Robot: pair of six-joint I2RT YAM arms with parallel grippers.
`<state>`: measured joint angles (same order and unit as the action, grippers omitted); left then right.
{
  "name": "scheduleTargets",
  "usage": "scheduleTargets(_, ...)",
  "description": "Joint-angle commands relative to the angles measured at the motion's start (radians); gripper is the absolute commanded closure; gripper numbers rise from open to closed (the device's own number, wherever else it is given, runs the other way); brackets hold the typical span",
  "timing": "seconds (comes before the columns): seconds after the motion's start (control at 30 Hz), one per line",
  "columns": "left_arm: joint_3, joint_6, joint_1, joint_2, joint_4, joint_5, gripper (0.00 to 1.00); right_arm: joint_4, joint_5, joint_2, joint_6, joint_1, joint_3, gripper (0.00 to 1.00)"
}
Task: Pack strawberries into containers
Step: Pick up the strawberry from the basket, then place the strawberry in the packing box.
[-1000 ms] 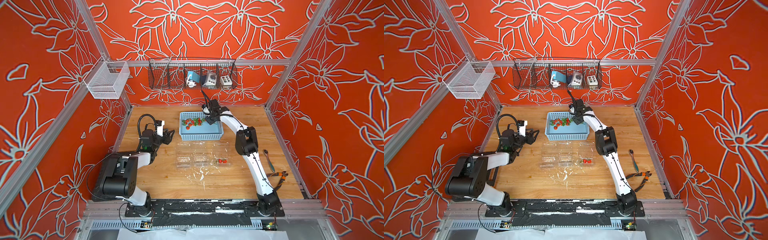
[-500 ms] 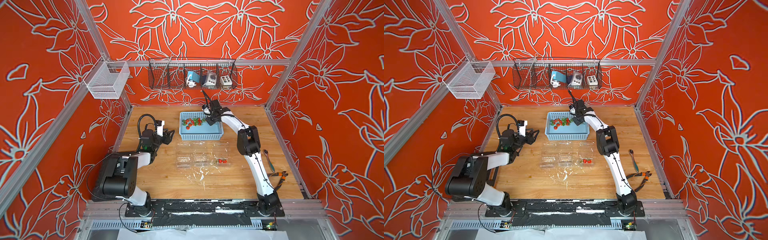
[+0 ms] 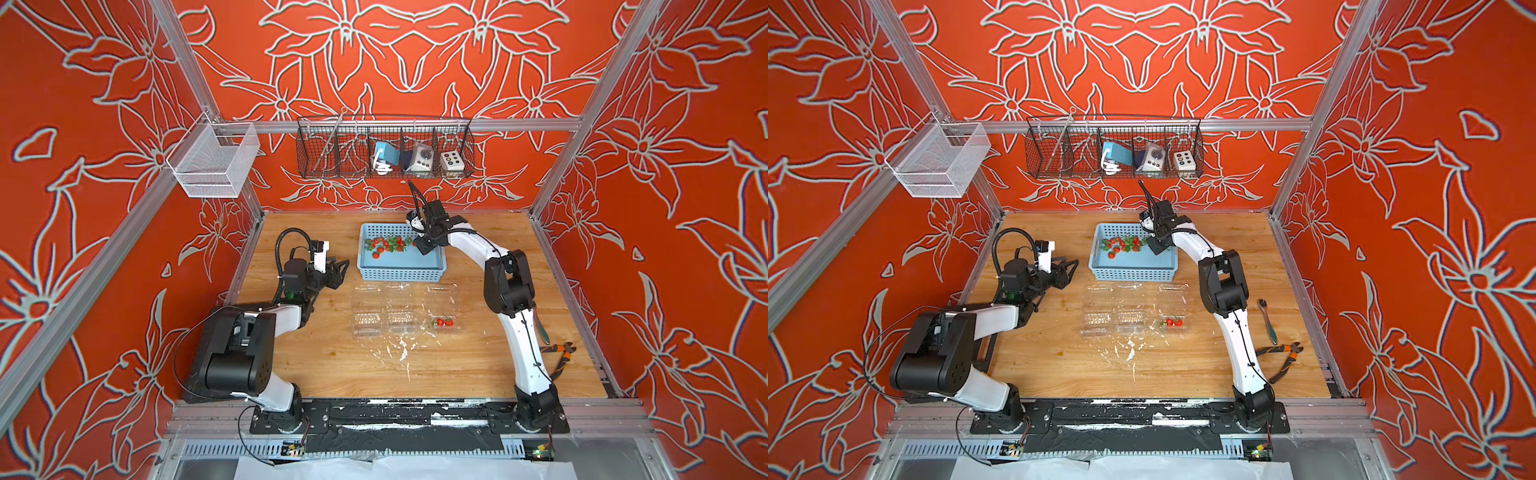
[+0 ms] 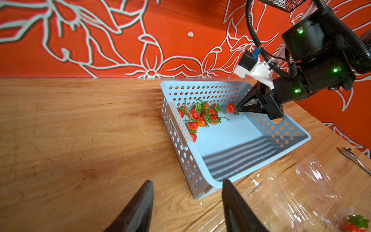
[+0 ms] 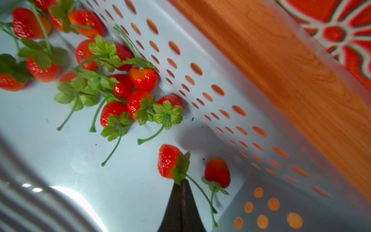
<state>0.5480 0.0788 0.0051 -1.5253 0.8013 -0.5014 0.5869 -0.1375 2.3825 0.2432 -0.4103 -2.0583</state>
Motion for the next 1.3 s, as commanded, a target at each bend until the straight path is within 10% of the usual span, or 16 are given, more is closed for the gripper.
scheduleTargets(0.0,0.016,-0.008,-0.002,-0.002,0.007,-0.017,0.46,-0.007,-0.027,-0.062,-0.013,0.002,0.033,1.00)
scheduleTargets(0.87,0.012,-0.002,-0.002,0.000,0.010,-0.006,0.46,-0.032,0.043,-1.008,-0.293,-0.121,1.019,1.00)
scheduleTargets(1.27,0.008,-0.001,-0.003,0.003,0.016,-0.002,0.46,-0.030,-0.016,-1.044,-0.353,-0.178,1.162,1.00)
